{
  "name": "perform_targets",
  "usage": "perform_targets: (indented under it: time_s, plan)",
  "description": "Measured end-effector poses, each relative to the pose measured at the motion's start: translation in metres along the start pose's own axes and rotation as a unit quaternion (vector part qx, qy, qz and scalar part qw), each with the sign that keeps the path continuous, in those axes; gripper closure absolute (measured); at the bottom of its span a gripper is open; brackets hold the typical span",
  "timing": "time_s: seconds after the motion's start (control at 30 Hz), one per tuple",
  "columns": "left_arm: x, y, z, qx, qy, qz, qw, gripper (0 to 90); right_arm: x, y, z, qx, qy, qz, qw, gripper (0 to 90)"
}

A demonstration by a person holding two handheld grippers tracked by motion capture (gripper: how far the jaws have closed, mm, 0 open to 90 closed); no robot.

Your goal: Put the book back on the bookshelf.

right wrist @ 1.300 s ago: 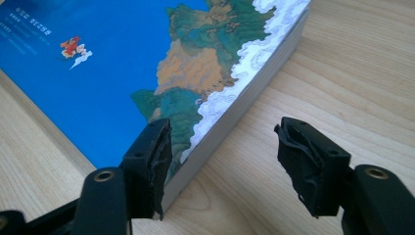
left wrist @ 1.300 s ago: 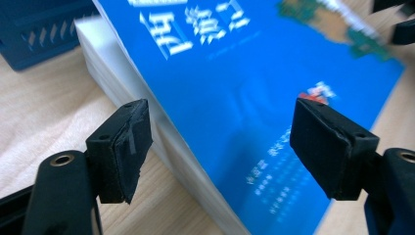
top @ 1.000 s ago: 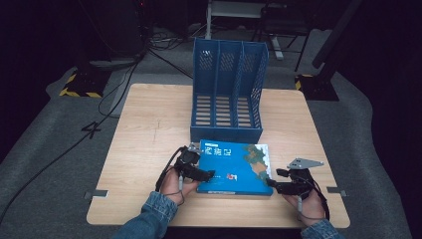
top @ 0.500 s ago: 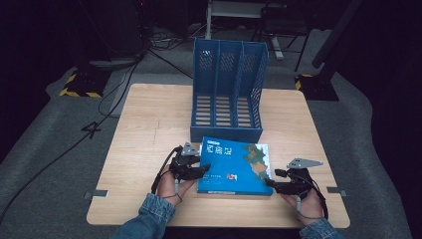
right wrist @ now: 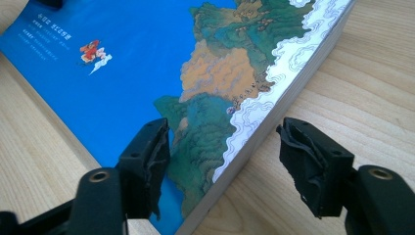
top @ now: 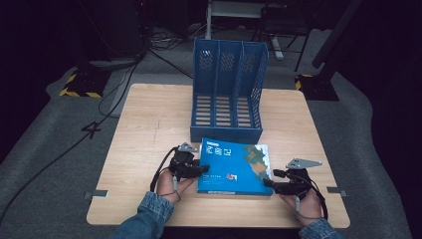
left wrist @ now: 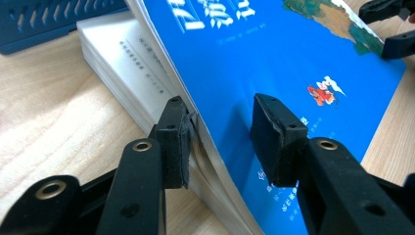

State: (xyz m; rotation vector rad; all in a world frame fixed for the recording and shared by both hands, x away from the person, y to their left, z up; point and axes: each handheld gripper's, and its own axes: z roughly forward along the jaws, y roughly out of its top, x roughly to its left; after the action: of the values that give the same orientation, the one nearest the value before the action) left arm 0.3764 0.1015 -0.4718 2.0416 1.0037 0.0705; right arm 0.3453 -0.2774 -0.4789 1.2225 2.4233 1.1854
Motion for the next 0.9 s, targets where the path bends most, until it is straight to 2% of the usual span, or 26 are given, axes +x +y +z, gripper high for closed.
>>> perform_targets:
  time_s: [0.07,0.13,0.17,0.2,0.23,0.27,0.3,0.4,0.47,0.5,0.57,0.63,0.77,0.83,0.87,0.9]
  plan:
    - [-0.008,0.002,-0.003,-0.021,0.014,0.036,0.999,62.1,-0.001,-0.001,0.001,-0.003,0.002,0.003,1.0,33.9]
    - [-0.01,0.003,-0.002,-0.022,0.011,0.037,0.999,62.4,0.0,-0.001,0.001,-0.005,-0.001,-0.003,1.0,33.8]
    - [-0.008,0.002,0.002,-0.015,0.013,0.026,0.9995,62.0,0.001,-0.001,0.0,-0.005,-0.005,-0.005,1.0,33.9]
    - [-0.006,0.001,0.005,-0.007,0.012,-0.006,0.9999,61.0,0.002,0.0,0.0,-0.008,-0.01,-0.015,0.9998,34.3]
    - [-0.002,0.001,0.006,0.01,0.003,-0.033,0.9994,58.8,0.004,0.0,0.0,-0.007,-0.014,-0.022,0.9996,34.9]
    - [0.001,0.0,0.006,0.015,-0.01,-0.052,0.9985,56.2,0.005,0.0,-0.001,-0.008,-0.017,-0.028,0.9994,35.2]
    - [0.001,0.0,0.005,0.017,-0.014,-0.051,0.9985,55.9,0.007,0.0,-0.001,-0.008,-0.02,-0.034,0.9992,35.7]
    - [-0.005,-0.001,0.004,0.027,-0.008,-0.044,0.9987,58.6,0.011,0.001,-0.003,-0.009,-0.025,-0.048,0.9985,37.5]
    - [-0.005,-0.001,0.003,0.025,-0.009,-0.043,0.9987,64.9,0.012,0.002,-0.004,-0.009,-0.026,-0.049,0.9984,37.5]
    - [-0.006,0.0,0.0,0.016,-0.015,-0.042,0.9989,64.9,0.013,0.002,-0.004,-0.009,-0.026,-0.052,0.9983,37.5]
    - [-0.007,0.003,-0.006,0.004,-0.036,-0.048,0.9982,77.8,0.016,0.003,-0.006,-0.012,-0.025,-0.057,0.998,37.5]
    - [-0.016,0.007,-0.01,0.0,-0.032,-0.038,0.9988,82.9,0.024,0.006,-0.008,-0.02,-0.029,-0.075,0.9966,37.5]
    - [-0.018,0.013,-0.014,0.002,-0.039,-0.039,0.9985,83.4,0.032,0.008,-0.008,-0.028,-0.022,-0.088,0.9955,35.9]
    - [-0.021,0.016,-0.017,-0.001,-0.04,-0.038,0.9985,83.5,0.041,0.011,-0.007,-0.037,-0.024,-0.099,0.9941,32.7]
    - [-0.023,0.018,-0.018,-0.001,-0.038,-0.034,0.9987,83.5,0.041,0.011,-0.007,-0.037,-0.024,-0.099,0.9941,32.7]
    - [-0.027,0.022,-0.02,-0.002,-0.032,-0.024,0.9992,83.5,0.047,0.013,-0.006,-0.037,-0.027,-0.103,0.9936,32.7]
